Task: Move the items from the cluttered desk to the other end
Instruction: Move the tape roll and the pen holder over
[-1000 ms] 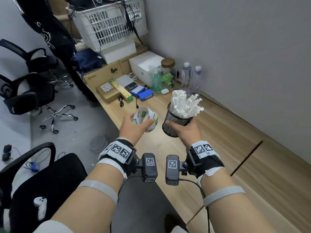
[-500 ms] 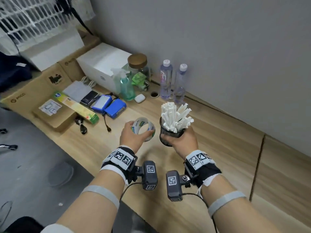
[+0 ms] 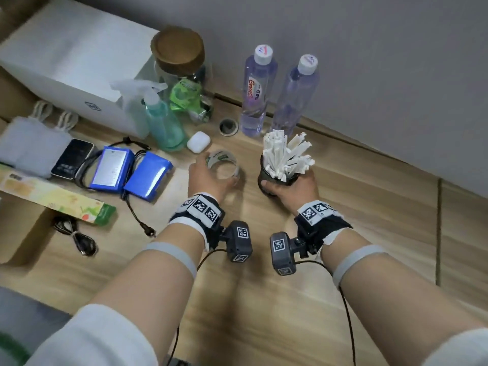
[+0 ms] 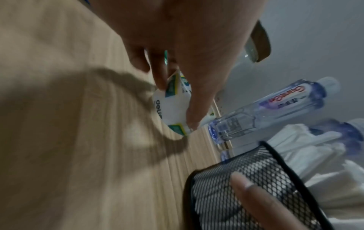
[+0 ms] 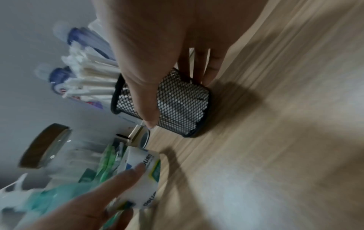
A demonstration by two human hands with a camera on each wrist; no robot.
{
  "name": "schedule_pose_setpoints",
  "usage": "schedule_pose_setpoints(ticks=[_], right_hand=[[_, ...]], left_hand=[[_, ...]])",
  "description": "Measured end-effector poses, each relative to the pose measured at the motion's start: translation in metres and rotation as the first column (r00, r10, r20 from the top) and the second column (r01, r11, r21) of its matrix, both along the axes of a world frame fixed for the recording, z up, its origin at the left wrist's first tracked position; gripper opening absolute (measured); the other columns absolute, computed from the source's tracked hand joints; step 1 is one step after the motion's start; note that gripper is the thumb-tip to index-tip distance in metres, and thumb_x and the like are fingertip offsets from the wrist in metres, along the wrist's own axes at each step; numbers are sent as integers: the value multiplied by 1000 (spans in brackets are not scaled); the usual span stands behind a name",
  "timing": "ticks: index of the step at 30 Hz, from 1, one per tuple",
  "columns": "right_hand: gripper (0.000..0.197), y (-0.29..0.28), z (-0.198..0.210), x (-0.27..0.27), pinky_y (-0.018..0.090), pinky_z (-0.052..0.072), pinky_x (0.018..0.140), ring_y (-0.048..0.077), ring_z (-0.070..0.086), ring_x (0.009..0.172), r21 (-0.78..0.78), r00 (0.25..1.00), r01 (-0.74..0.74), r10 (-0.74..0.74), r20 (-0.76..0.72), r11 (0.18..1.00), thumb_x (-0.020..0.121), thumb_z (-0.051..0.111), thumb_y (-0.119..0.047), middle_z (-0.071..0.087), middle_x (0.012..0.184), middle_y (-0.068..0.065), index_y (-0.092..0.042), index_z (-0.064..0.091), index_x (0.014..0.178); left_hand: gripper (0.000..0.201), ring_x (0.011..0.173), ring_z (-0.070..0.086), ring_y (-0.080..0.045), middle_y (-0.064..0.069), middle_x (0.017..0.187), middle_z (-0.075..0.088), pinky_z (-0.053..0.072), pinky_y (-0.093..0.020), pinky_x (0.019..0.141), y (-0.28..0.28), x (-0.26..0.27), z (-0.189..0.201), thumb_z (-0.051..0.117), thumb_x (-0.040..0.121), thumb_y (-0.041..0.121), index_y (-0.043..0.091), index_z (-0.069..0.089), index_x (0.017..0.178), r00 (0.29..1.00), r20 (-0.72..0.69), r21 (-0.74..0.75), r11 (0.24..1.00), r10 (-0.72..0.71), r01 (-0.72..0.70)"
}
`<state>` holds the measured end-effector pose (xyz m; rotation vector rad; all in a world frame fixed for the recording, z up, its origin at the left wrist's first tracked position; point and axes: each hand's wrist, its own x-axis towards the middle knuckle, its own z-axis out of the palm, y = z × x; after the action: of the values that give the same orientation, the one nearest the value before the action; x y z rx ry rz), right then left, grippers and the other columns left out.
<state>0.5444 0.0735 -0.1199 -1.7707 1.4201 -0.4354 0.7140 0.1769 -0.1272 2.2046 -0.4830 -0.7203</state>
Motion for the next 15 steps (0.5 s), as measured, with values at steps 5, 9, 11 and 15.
schedule_pose_setpoints(ticks=[5,9,11,15], right_hand=[[80,-14,-18,18,35,51,99,14,65,111,-8,1000,-2,2,25,1000,52,78,-63,68,121,-1,-21,66,120],[80,-20,-17,26,36,53,96,16,66,108,46,1000,-1,0,8,999,55,77,-62,70,118,-6,-23,64,123],[82,-21,-12,25,33,53,95,14,66,107,115,999,30,-34,29,993,58,84,-52,69,119,-7,-22,57,129],[86,-16,0,1,20,44,85,16,59,105,200,993,85,-100,65,976,70,86,-30,59,116,-2,-18,35,139]], left_hand=[[94,133,45,-23,-7,148,39,30,-19,98,-22,10,-10,86,71,22,26,35,150,1000,-8,-64,998,1,-2],[102,136,42,-20,-11,153,33,31,-14,98,-37,13,-6,83,75,12,19,22,156,997,-78,-112,994,8,-17],[104,128,47,-14,-13,155,30,36,-8,92,-38,10,-4,80,75,2,16,18,157,994,-107,-139,990,3,-18],[95,108,45,-16,-13,151,22,41,-23,100,-31,-13,15,75,78,5,19,20,154,993,-81,-37,995,88,-91]])
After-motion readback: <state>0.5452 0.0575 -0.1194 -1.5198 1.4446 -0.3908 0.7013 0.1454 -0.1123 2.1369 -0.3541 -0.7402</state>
